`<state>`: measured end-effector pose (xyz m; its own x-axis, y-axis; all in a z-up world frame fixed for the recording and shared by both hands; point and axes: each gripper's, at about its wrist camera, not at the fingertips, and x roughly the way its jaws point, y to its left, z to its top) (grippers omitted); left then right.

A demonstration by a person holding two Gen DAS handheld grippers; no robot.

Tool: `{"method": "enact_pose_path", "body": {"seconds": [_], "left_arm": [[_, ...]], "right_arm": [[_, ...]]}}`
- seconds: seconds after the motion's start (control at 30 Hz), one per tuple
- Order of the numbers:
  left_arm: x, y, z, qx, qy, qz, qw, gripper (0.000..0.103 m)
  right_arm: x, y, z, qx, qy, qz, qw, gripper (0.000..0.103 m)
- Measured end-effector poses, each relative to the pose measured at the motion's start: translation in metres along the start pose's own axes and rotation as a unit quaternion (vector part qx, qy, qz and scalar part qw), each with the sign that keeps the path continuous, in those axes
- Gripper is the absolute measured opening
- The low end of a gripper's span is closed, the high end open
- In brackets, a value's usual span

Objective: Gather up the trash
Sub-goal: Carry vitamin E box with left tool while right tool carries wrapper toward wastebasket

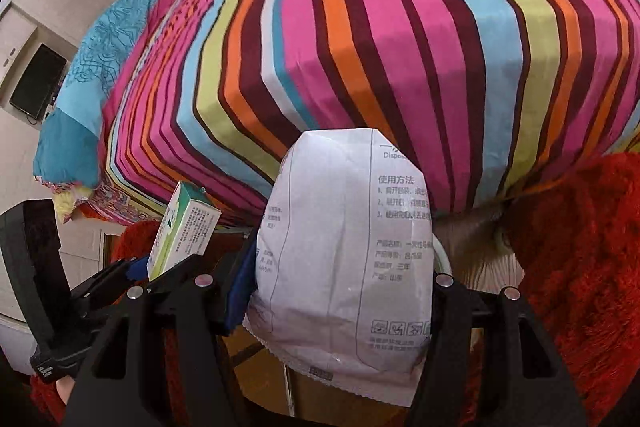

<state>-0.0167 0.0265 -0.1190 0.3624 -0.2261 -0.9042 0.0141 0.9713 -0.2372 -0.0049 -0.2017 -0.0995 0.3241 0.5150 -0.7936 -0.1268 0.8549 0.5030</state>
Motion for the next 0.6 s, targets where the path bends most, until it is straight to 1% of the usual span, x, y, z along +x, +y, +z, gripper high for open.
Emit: {"method": "enact_pose_path", "body": {"seconds": [0.13,0.3,0.5,0.6], "left_arm": [[0.007,-0.001,-0.002,0.0,0.014,-0.001,0.9999,0.063],[0.022,-0.001,-0.003,-0.004,0.042,-0.003,0.9991,0.063],[0.042,-0.001,-0.005,0.001,0.079,-0.001,0.9969,0.063],[0.054,0.001,-0.006,-0.006,0.103,-0.004,0.9947,0.063]], "right_arm": [[0.003,-0.004,-0.002,0.008,0.011,-0.006,1.0,0.058],[0.013,-0.016,-0.008,0.02,0.036,-0.015,0.999,0.058],[0.026,-0.037,-0.012,0.062,0.071,-0.014,0.995,0.058],[0.036,-0.046,-0.015,0.082,0.093,-0.011,0.992,0.058]]}}
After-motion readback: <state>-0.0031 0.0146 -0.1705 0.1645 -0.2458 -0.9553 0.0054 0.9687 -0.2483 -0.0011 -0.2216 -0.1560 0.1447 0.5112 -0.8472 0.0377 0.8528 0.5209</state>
